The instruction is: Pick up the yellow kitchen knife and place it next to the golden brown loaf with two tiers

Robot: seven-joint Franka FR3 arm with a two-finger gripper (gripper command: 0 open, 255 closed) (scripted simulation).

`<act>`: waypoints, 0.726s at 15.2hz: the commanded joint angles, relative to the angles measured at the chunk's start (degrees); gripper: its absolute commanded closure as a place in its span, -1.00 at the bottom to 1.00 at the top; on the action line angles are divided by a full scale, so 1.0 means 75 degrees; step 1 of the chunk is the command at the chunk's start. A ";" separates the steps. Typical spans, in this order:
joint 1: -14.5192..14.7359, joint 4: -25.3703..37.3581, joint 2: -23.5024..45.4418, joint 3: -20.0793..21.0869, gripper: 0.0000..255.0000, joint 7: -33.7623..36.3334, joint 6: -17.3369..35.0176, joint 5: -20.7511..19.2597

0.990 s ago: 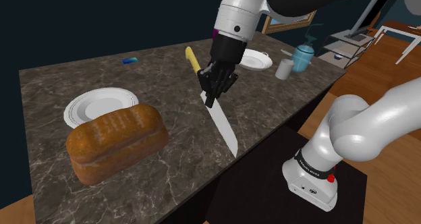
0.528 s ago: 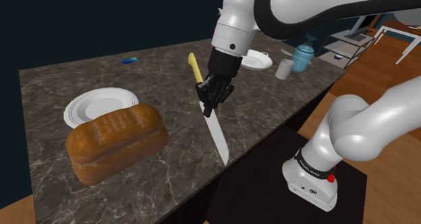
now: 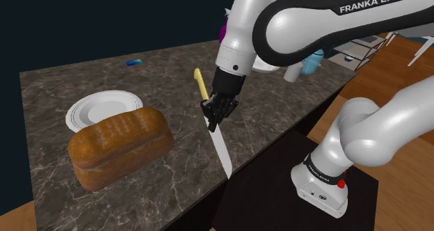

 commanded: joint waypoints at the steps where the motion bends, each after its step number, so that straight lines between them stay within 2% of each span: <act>1: 0.0006 -0.0126 0.0103 0.0031 1.00 -0.0082 0.0220 0.0046; 11: 0.0088 -0.0705 0.0694 0.0223 1.00 -0.0455 0.1352 0.0349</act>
